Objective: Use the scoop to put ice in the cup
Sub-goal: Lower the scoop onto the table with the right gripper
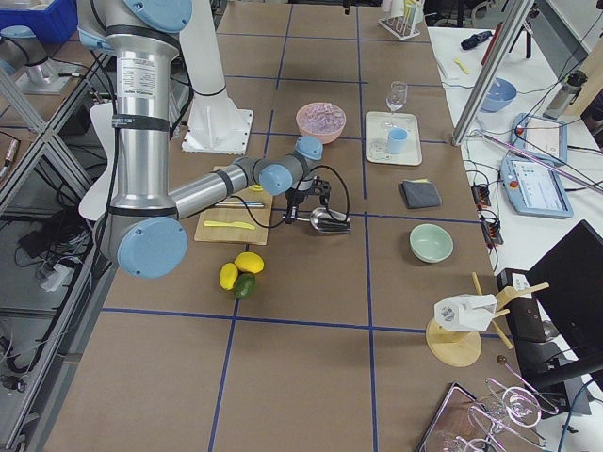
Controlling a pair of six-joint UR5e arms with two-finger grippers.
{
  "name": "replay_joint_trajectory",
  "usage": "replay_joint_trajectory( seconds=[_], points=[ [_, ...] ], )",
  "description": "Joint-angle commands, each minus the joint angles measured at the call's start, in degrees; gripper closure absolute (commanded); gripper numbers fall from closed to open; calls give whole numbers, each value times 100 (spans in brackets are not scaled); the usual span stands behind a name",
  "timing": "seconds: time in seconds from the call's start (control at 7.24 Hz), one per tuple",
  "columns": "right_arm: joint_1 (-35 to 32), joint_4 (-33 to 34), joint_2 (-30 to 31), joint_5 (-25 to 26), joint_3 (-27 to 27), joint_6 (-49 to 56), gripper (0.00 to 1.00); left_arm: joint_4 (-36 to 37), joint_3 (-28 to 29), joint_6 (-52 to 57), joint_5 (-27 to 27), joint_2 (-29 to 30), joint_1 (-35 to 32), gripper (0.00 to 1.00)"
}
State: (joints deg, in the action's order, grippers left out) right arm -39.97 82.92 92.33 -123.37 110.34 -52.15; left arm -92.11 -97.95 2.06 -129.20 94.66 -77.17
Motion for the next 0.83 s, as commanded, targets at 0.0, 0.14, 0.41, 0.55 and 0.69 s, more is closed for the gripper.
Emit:
replay_joint_trajectory(
  seconds=[0.0,0.14,0.41,0.55,0.69],
  points=[
    [-2,5,-4,-3,-13,-14,63,0,-5,-4,0,0,0,0],
    [-2,-4,-4,-3,-4,-23,38,0,-5,-4,0,0,0,0],
    [-37,-22,-13,6,118,-32,0,0,-39,-4,9,0,-9,0],
    [-220,-22,-4,-11,198,-14,0,0,-40,-4,9,0,-17,0],
    [-413,22,39,-11,416,-14,0,0,-48,5,0,9,-131,0]
  ],
)
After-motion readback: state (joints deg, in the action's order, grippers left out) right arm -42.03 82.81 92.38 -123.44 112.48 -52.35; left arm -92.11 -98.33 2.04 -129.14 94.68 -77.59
